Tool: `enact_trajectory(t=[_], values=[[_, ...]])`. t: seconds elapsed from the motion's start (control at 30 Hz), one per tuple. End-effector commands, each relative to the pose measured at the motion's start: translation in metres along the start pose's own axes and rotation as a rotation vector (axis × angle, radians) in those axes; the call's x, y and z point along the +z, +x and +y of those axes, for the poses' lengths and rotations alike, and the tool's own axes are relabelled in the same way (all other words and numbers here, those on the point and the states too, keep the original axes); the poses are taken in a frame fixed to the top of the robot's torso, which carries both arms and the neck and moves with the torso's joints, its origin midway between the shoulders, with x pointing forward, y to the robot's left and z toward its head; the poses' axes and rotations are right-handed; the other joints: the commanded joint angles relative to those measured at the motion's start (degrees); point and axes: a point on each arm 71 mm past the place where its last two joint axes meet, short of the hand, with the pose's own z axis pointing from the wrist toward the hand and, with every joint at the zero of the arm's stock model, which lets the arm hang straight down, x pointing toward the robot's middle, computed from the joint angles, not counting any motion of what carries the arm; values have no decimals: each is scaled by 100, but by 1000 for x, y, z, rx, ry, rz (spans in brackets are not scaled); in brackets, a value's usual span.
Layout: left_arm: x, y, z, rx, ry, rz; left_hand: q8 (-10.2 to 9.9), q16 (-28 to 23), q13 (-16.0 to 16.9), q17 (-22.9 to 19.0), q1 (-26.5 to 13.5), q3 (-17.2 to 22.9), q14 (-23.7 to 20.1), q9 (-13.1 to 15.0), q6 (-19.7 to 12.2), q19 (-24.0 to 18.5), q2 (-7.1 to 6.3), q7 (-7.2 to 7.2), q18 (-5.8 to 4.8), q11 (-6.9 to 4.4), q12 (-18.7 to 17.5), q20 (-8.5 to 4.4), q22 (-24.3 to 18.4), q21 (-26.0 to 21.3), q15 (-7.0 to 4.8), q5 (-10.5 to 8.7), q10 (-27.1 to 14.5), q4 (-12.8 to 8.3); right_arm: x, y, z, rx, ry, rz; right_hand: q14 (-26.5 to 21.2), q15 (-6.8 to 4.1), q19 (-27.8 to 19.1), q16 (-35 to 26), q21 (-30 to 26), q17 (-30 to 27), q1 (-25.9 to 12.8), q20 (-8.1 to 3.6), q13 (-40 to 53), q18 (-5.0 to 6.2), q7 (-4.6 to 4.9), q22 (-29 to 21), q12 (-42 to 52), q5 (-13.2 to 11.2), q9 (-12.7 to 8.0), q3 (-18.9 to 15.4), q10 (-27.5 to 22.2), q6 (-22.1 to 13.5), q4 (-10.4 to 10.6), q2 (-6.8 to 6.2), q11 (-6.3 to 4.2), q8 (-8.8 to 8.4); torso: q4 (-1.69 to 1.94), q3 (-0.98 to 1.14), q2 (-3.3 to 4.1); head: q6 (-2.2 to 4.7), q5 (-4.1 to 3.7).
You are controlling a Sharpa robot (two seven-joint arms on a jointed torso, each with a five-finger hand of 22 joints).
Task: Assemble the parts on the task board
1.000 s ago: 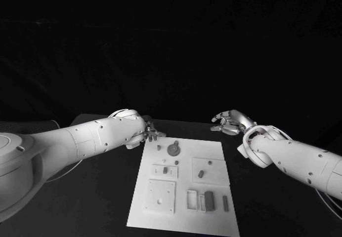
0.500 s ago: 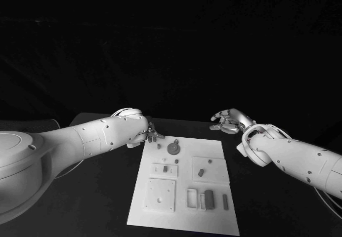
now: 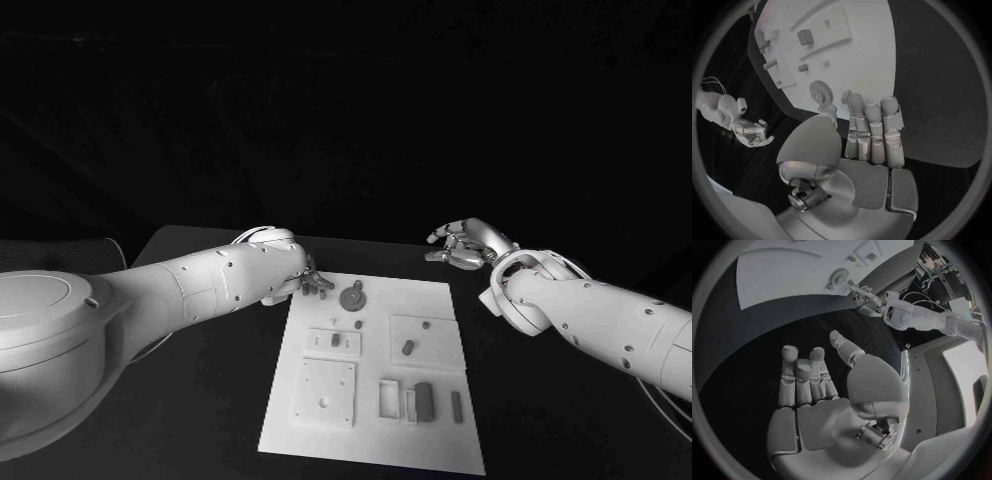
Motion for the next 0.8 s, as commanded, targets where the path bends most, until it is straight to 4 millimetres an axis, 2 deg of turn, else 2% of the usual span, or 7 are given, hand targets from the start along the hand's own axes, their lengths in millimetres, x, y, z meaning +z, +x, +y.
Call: enact_trajectory(t=[0.03, 0.3, 0.5, 0.67, 0.8], values=[[0, 0, -1, 13, 0, 0, -40, 25, 9, -6, 36, -48, 12, 7, 7, 7, 12, 18, 229, 1, 6, -12, 85, -7, -23, 34, 8, 0, 0, 1, 1, -3, -6, 8, 17, -10, -6, -2, -28, -8, -38, -23, -8, 94, 135, 20, 24, 7, -7, -23, -22, -106, -5, 37, 24, 4, 4, 0, -5, -6, -18], [0, -1, 0, 15, 2, -3, -33, 49, 22, -2, 37, -66, 38, 20, 41, 34, 17, 5, 230, -12, 29, -21, 90, 4, -32, 52, 39, -3, 0, 0, 0, -3, -5, 7, 17, -10, -6, -2, -28, -9, -41, -23, -9, 94, 135, 19, 24, 7, -8, -23, -22, -106, -5, 38, 24, 4, 11, -4, -5, -13, -46], [1, -1, -1, 10, 9, -5, -44, 48, 23, -6, 71, -70, 31, 22, 32, 35, 13, 6, 232, -12, 25, -25, 91, 3, -35, 63, 26, -8, 0, 1, 1, -2, -7, 9, 17, -10, -5, -2, -29, -9, -42, -23, -10, 94, 135, 20, 24, 7, -9, -23, -22, -106, -6, 38, 24, 4, 13, -7, -9, -11, -37], [1, -2, -1, 9, 12, -8, -161, 30, -21, -26, 151, -108, -26, -13, -110, -12, -8, 78, 214, 56, -63, -13, 86, -30, -14, 108, -97, -5, 0, 2, 3, 0, -10, 12, 17, -10, -5, -3, -29, -9, -44, -23, -10, 94, 135, 20, 24, 7, -10, -22, -22, -106, -6, 39, 24, 4, 14, -3, -9, -15, -44], [2, -1, -2, 11, 16, -1, -172, 30, -25, -26, 171, -112, -41, -15, -117, -24, -7, 84, 211, 62, -68, -9, 89, -34, -7, 120, -105, -8, 0, 2, 3, 0, -10, 12, 17, -10, -5, -3, -29, -9, -45, -23, -11, 94, 135, 20, 25, 7, -11, -22, -22, -106, -6, 39, 24, 5, 10, -1, -10, -8, -45]])
